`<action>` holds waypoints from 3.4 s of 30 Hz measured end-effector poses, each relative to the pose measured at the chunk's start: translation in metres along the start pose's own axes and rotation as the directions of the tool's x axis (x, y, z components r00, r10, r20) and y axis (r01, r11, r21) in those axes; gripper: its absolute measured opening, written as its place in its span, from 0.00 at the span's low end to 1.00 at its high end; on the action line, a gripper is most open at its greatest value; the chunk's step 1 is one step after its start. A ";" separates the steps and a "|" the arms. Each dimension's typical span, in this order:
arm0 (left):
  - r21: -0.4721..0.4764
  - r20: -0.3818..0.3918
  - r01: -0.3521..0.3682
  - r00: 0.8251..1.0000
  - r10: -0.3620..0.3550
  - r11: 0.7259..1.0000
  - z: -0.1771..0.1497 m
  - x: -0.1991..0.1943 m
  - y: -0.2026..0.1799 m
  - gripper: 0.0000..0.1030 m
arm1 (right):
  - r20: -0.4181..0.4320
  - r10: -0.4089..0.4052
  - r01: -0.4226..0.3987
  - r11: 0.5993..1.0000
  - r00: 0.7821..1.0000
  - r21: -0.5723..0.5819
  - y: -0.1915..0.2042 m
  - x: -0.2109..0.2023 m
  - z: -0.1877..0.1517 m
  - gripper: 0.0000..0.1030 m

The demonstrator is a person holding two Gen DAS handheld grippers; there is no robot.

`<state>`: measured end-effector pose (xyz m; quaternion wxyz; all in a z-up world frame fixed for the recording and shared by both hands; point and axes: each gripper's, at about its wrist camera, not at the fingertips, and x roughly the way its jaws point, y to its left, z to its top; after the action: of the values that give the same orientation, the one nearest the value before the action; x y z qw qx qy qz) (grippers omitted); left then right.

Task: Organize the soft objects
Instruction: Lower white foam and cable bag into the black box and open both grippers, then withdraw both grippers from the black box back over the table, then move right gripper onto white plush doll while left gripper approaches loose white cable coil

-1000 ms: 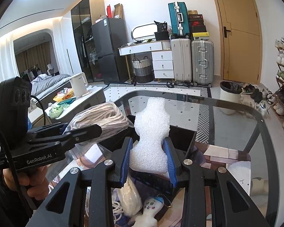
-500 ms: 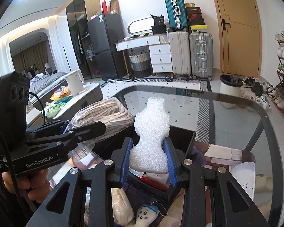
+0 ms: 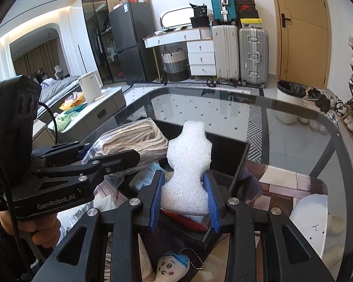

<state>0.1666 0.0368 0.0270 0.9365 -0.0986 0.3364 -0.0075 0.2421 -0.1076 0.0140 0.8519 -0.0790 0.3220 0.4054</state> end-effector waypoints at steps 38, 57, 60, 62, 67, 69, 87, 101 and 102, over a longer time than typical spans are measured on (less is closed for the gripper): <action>0.071 0.090 -0.110 0.991 0.104 0.991 -0.028 -0.071 -0.001 1.00 | 0.042 -0.066 0.065 0.998 0.997 0.016 0.001 -0.079 -0.051 0.99; 0.091 0.039 -0.100 0.995 0.097 0.991 -0.075 -0.081 -0.001 1.00 | -0.018 -0.067 0.067 0.998 0.998 0.009 0.016 -0.082 -0.073 0.99; 0.105 0.019 -0.113 0.994 0.112 0.988 -0.083 -0.079 -0.003 1.00 | -0.026 -0.071 0.071 0.997 0.997 -0.002 0.017 -0.081 -0.074 0.99; 0.105 0.017 -0.115 0.993 0.114 0.988 -0.086 -0.079 -0.003 1.00 | -0.042 -0.069 0.069 0.998 0.997 -0.008 0.018 -0.078 -0.075 0.99; 0.109 -0.026 -0.104 0.994 0.108 0.989 -0.088 -0.074 -0.004 1.00 | -0.077 -0.071 0.068 0.997 0.994 -0.039 0.021 -0.072 -0.079 0.99; 0.113 -0.035 -0.105 0.993 0.110 0.988 -0.090 -0.073 -0.006 1.00 | -0.102 -0.080 0.075 0.996 0.992 -0.051 0.022 -0.067 -0.083 0.99; 0.098 -0.142 -0.033 0.989 0.046 0.995 -0.097 -0.066 -0.003 1.00 | -0.193 -0.114 0.095 0.990 0.974 -0.106 0.026 -0.045 -0.097 0.99; 0.134 -0.190 -0.016 0.981 0.041 0.991 -0.105 -0.055 -0.018 1.00 | -0.215 -0.106 0.082 0.989 0.971 -0.120 0.031 -0.040 -0.100 0.99; 0.132 -0.192 -0.015 0.981 0.041 0.991 -0.104 -0.054 -0.019 1.00 | -0.217 -0.107 0.082 0.989 0.970 -0.119 0.030 -0.040 -0.101 0.99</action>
<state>0.0596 0.0040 -0.0140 0.9037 -0.0315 0.4262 -0.0256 0.1526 -0.1528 -0.0365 0.8233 -0.1857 0.3885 0.3699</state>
